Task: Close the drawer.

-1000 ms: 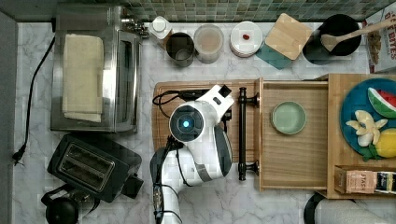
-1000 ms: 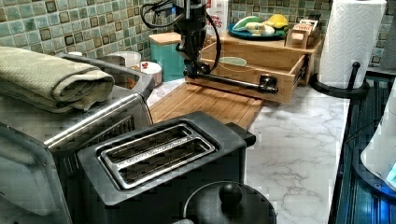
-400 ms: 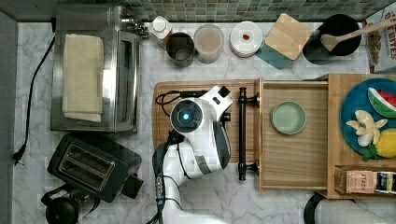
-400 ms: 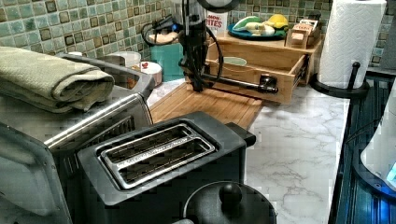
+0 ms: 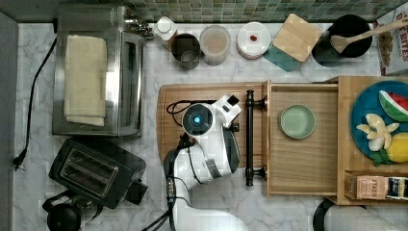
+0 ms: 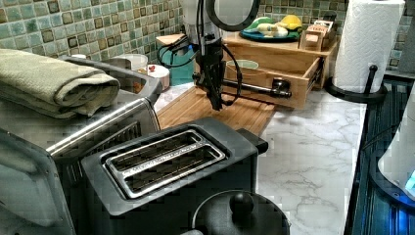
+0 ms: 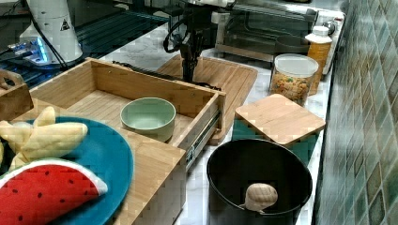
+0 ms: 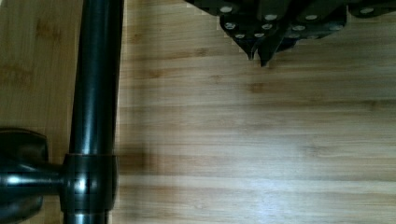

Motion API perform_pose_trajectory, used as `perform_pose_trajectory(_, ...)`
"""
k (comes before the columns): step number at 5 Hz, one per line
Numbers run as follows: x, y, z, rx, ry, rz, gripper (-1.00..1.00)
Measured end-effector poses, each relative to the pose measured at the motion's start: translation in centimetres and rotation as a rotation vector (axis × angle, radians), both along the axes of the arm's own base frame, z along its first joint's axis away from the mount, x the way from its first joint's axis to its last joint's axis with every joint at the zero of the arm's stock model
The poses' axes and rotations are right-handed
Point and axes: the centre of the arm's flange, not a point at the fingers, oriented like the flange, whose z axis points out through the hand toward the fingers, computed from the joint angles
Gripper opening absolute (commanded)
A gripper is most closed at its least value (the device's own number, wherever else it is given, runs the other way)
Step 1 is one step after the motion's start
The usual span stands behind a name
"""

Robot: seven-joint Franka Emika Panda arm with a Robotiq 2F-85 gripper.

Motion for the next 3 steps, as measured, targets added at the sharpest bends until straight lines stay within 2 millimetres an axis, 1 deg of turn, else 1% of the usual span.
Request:
perform_pose_trajectory(1, -0.1, -1.3, 0.4, 0.002, -0.003, 0.003, -1.00)
perform_pose_trajectory(2, -0.1, -3.1, 1.0, 0.004, -0.008, 0.000, -1.00)
perform_pose_trajectory(3, 0.2, -5.2, 1.2, 0.010, -0.037, 0.011, -1.00)
